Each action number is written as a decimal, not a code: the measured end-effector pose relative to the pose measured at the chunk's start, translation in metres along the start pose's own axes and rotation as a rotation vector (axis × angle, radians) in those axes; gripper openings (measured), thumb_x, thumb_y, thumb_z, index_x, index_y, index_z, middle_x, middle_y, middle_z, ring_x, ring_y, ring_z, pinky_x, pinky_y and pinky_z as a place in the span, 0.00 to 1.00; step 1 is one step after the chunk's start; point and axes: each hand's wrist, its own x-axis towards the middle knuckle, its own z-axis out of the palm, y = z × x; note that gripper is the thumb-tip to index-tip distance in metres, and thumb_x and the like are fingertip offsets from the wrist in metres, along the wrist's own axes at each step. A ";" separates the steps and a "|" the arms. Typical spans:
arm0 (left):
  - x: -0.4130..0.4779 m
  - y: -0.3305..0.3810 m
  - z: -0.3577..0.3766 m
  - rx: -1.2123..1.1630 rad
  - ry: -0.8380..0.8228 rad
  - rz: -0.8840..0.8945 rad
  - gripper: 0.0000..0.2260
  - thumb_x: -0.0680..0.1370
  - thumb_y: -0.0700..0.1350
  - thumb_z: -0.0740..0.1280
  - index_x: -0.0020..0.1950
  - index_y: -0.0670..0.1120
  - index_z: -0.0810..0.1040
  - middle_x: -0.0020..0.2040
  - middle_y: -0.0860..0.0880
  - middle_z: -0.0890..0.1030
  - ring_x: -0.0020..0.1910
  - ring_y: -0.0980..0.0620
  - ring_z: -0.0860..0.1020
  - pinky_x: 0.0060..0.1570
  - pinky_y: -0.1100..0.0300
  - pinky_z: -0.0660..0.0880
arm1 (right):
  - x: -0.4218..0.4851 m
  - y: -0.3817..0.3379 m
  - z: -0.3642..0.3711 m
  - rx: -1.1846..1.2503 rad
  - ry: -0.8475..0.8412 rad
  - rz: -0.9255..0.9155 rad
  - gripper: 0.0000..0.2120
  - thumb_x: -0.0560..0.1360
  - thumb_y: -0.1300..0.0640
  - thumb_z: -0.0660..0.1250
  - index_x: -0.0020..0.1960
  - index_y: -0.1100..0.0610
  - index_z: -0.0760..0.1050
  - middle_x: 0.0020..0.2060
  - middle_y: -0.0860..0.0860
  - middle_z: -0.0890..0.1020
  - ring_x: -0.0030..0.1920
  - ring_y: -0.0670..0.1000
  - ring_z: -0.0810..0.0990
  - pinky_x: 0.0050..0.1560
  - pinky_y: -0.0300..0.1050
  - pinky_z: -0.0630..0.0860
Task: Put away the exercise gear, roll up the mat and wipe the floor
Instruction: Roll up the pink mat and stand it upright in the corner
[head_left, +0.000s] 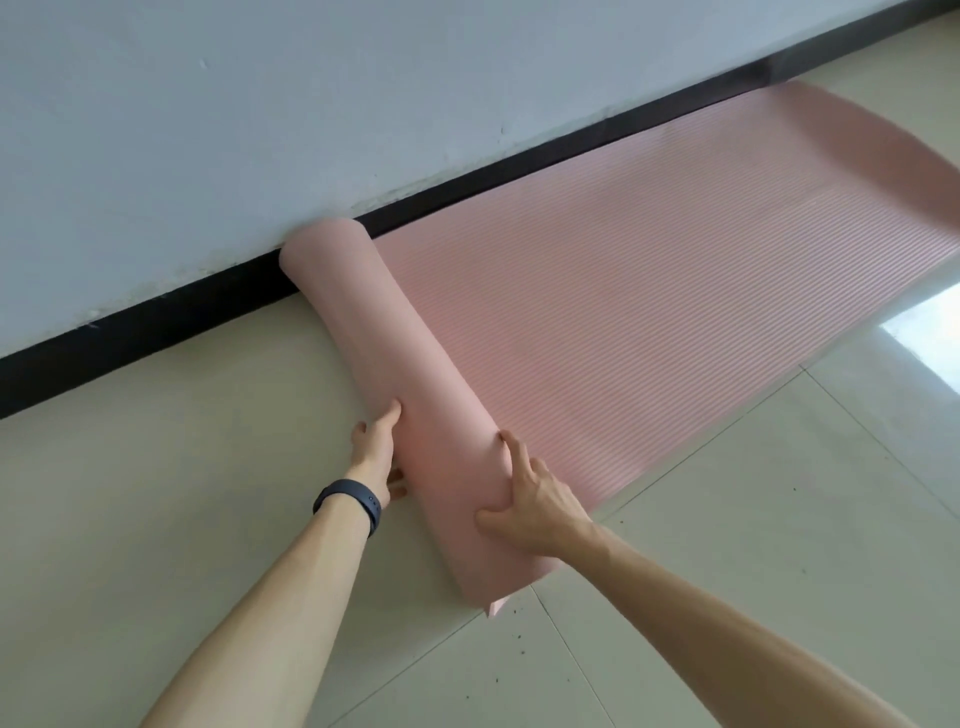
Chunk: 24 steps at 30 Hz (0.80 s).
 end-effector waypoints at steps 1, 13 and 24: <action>0.000 0.001 0.004 0.004 -0.021 0.008 0.32 0.71 0.67 0.68 0.70 0.52 0.70 0.59 0.47 0.81 0.53 0.43 0.80 0.47 0.48 0.79 | -0.001 0.004 0.003 0.046 0.021 0.009 0.46 0.66 0.40 0.67 0.75 0.37 0.42 0.58 0.52 0.71 0.54 0.60 0.77 0.53 0.54 0.76; -0.013 0.030 0.102 0.500 -0.254 0.355 0.34 0.72 0.63 0.69 0.75 0.68 0.58 0.65 0.55 0.73 0.70 0.49 0.68 0.68 0.44 0.67 | 0.000 0.057 0.007 -0.230 0.445 0.031 0.52 0.59 0.37 0.67 0.77 0.48 0.47 0.75 0.56 0.55 0.74 0.63 0.57 0.60 0.68 0.63; -0.020 0.015 0.124 0.326 -0.039 0.142 0.32 0.81 0.53 0.63 0.80 0.57 0.51 0.77 0.47 0.62 0.69 0.38 0.70 0.68 0.40 0.68 | 0.025 0.121 -0.085 0.110 0.255 0.020 0.48 0.59 0.37 0.66 0.74 0.33 0.46 0.67 0.40 0.63 0.63 0.52 0.69 0.53 0.51 0.75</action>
